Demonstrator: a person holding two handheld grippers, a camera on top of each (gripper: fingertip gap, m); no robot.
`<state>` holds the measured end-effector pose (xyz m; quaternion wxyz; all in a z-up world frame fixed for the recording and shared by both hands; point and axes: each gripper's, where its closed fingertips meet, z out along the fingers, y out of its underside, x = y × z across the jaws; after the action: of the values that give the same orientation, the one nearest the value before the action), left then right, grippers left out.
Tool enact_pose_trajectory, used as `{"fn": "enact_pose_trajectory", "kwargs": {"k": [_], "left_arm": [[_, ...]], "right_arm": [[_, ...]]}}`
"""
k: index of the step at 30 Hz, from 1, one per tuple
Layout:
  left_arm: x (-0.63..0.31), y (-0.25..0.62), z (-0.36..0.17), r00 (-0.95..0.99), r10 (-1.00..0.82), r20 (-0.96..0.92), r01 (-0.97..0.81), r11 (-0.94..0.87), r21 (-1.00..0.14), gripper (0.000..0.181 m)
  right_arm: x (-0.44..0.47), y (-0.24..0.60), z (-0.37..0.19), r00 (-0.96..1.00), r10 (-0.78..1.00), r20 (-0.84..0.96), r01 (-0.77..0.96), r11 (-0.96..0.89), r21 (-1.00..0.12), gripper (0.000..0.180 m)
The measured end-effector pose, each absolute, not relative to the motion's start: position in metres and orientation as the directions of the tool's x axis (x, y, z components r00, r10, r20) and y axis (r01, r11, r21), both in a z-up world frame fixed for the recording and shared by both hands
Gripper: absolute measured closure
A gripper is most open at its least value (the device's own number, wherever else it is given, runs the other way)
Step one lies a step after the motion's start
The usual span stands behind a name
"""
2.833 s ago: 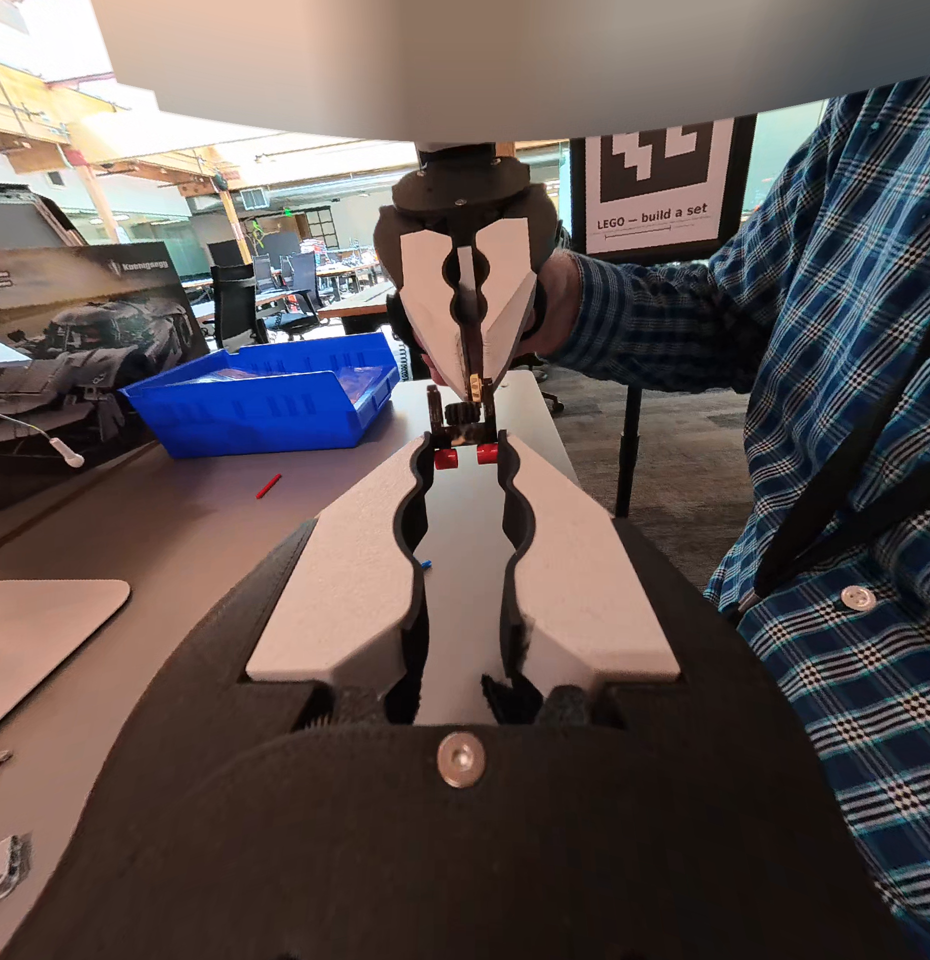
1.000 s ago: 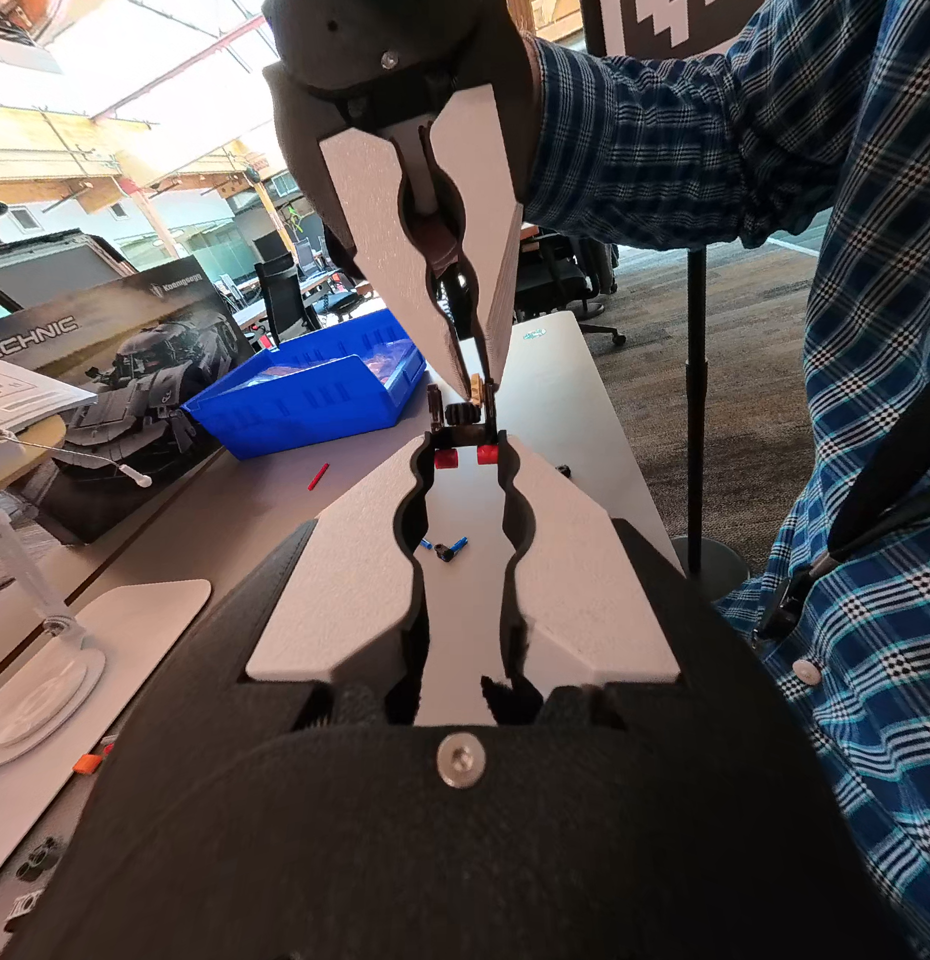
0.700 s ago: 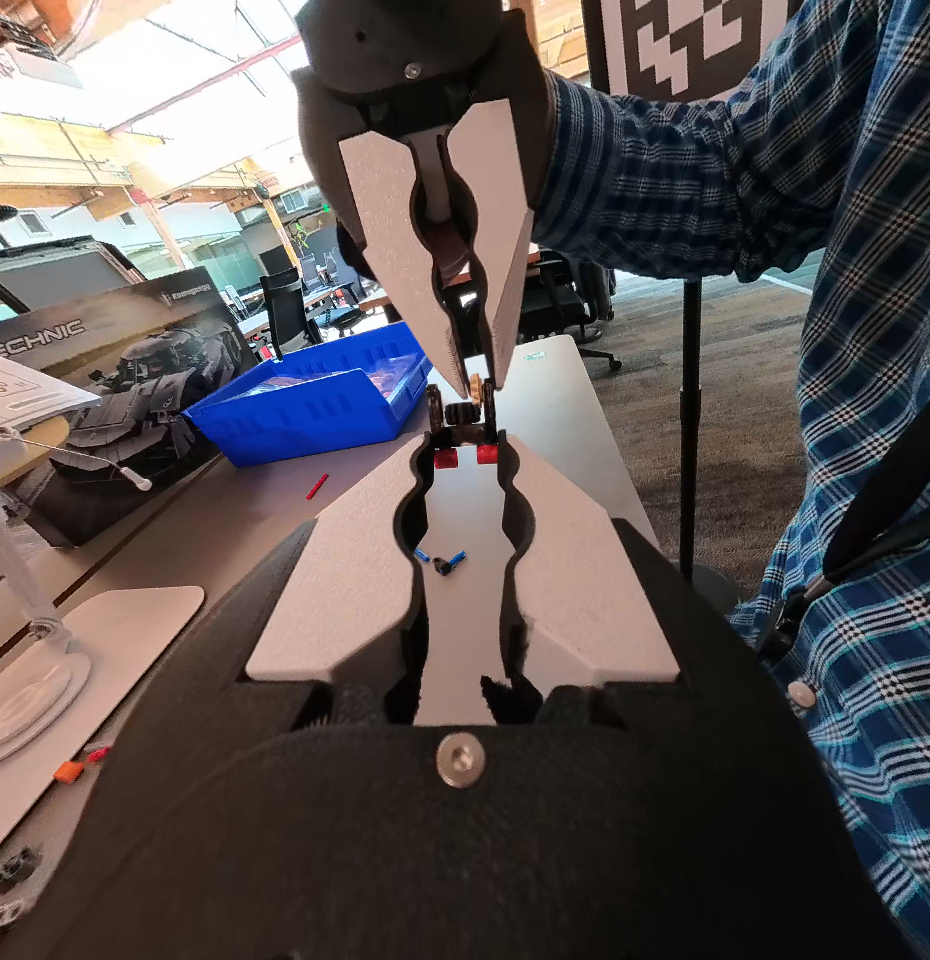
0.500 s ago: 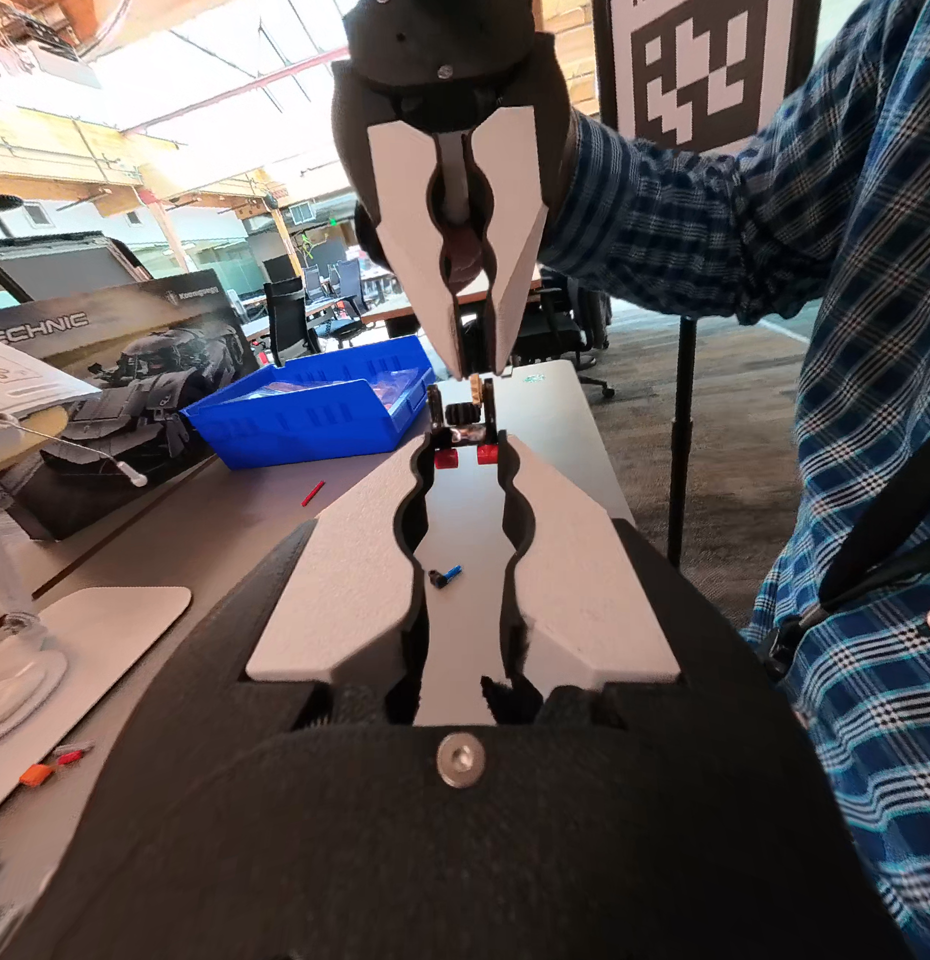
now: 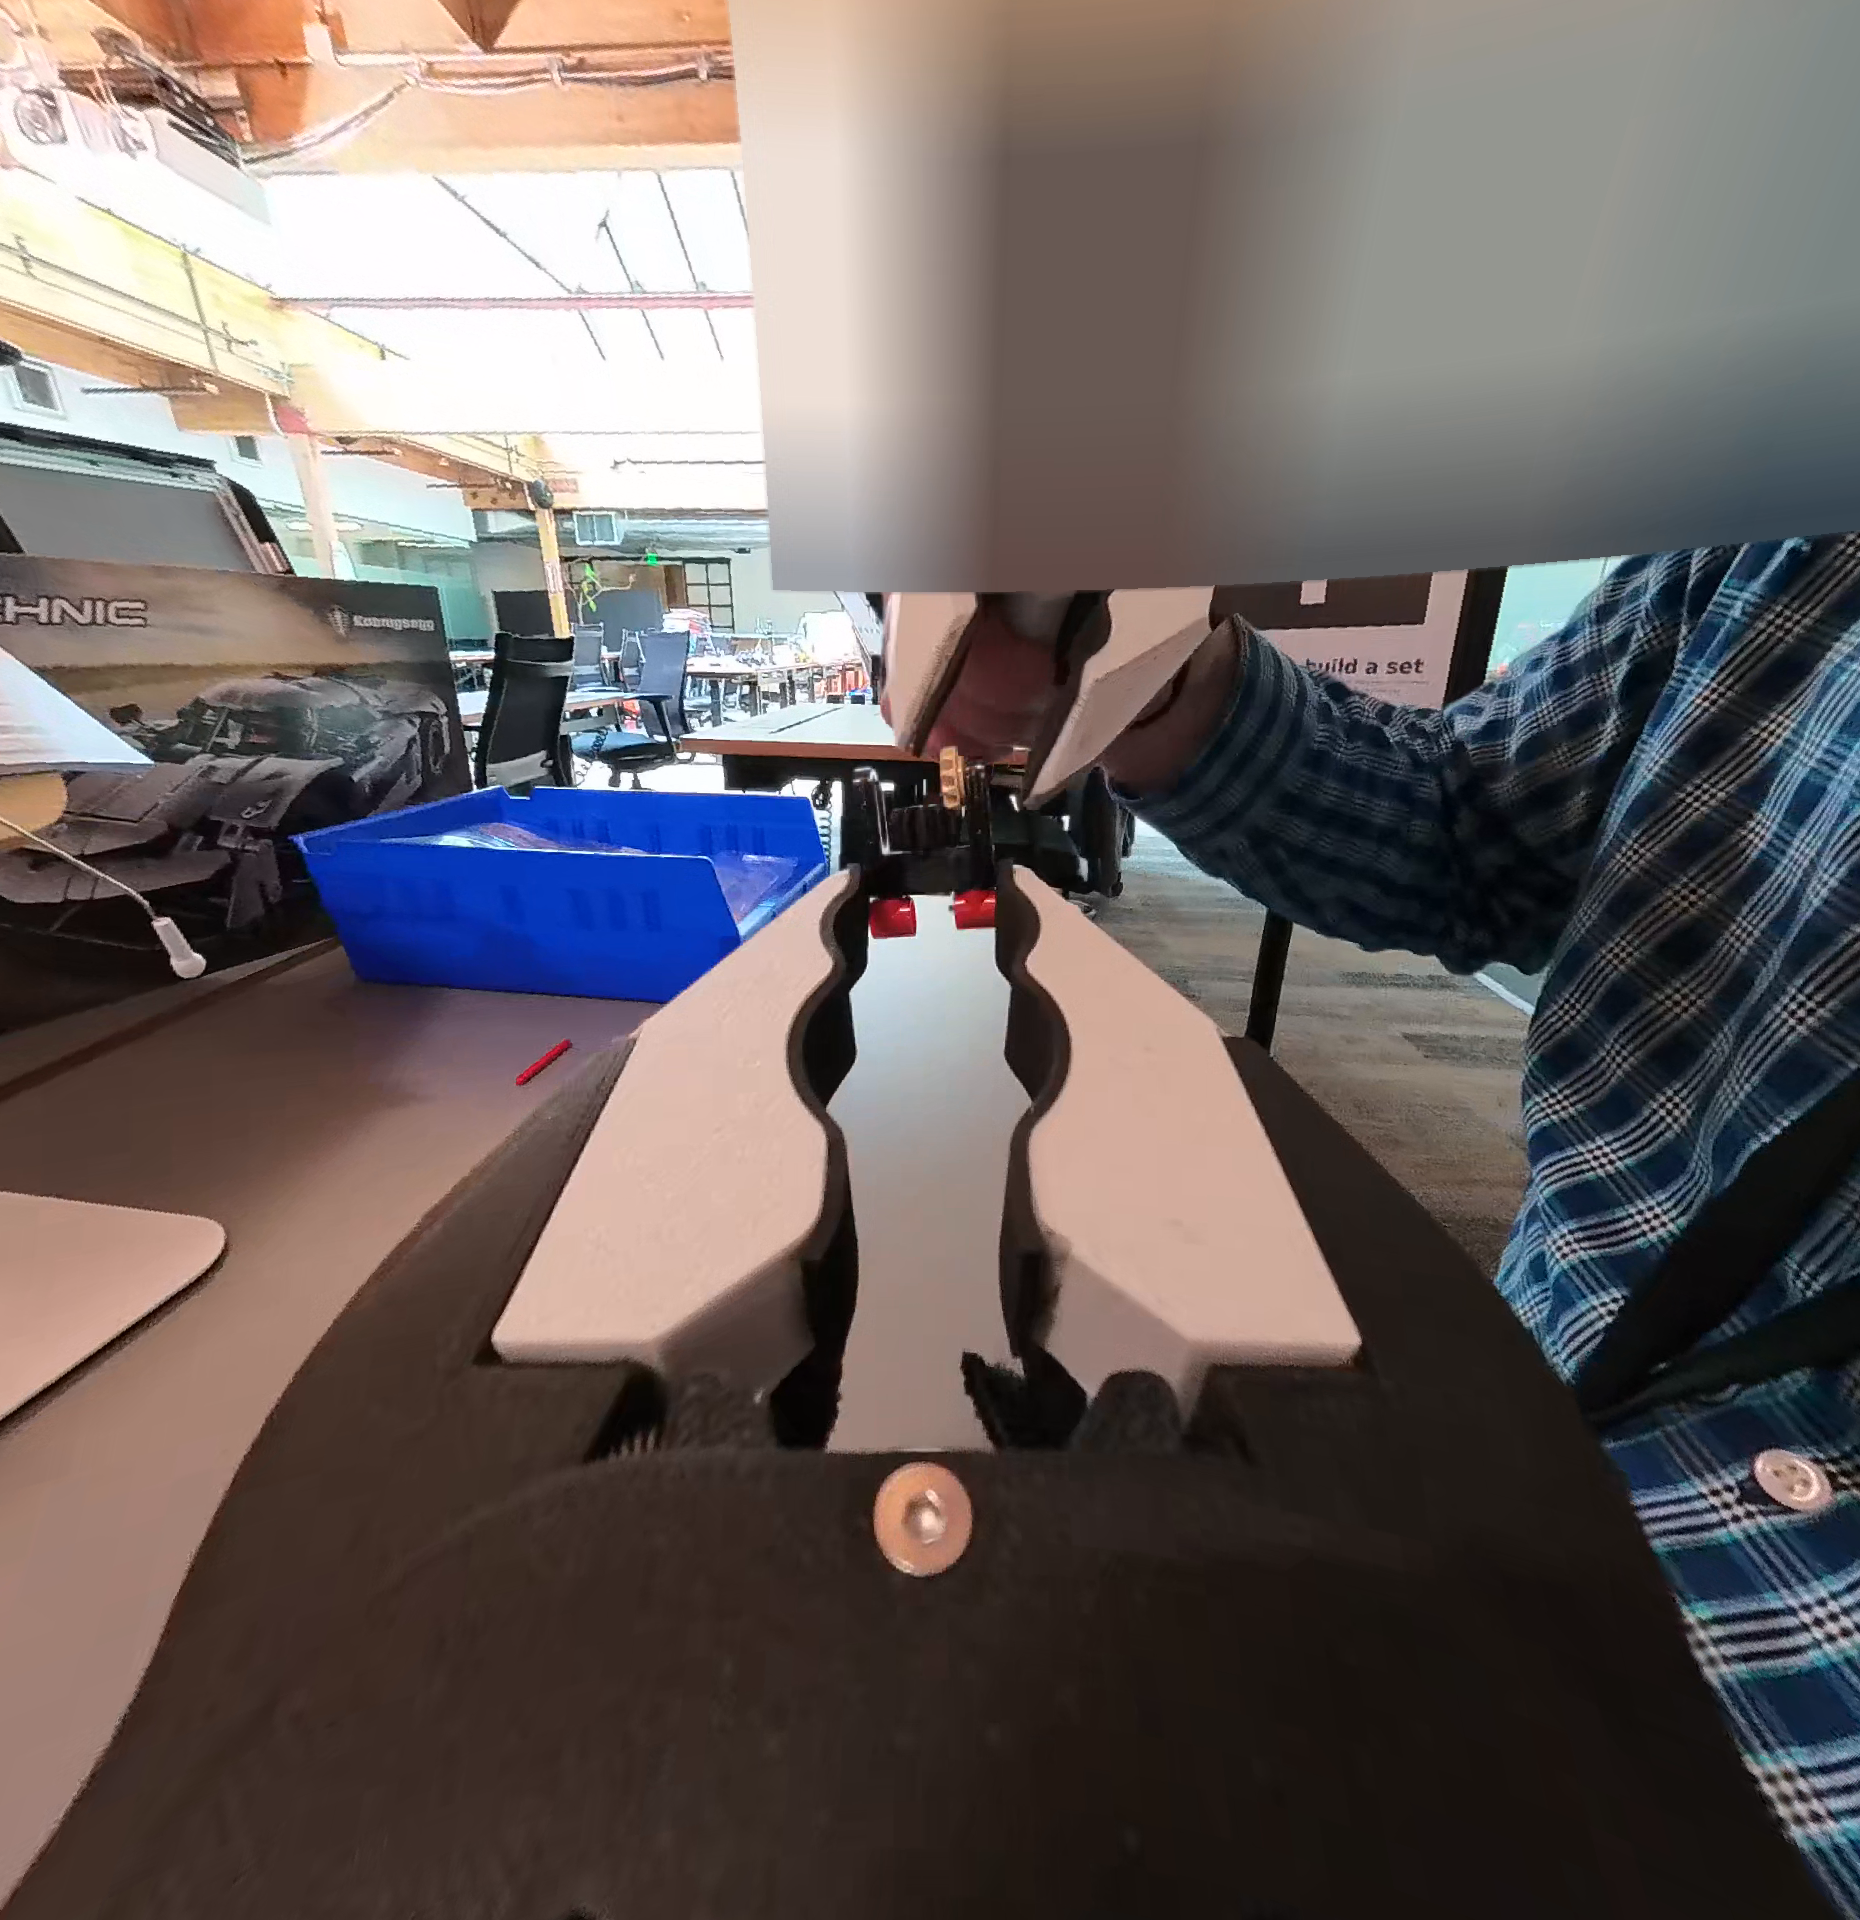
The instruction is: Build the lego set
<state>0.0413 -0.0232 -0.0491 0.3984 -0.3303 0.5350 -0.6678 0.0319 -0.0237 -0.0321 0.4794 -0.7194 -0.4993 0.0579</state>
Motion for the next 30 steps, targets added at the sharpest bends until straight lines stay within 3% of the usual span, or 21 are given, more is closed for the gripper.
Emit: {"fn": "enact_pose_trajectory", "kwargs": {"k": [24, 30], "left_arm": [[0.0464, -0.0242, -0.0452, -0.462, -0.887, 0.009, 0.198, -0.113, -0.974, 0.159], [0.0465, -0.0239, -0.0406, -0.468, -0.883, 0.024, 0.214, -0.139, -0.967, 0.159]], "right_arm": [[0.0357, -0.0236, -0.0295, 0.496, 0.745, 0.446, 0.659, 0.012, -0.752, 0.173], [0.0363, -0.0232, -0.0245, 0.536, 0.734, 0.418, 0.591, 0.028, -0.806, 0.173]]}}
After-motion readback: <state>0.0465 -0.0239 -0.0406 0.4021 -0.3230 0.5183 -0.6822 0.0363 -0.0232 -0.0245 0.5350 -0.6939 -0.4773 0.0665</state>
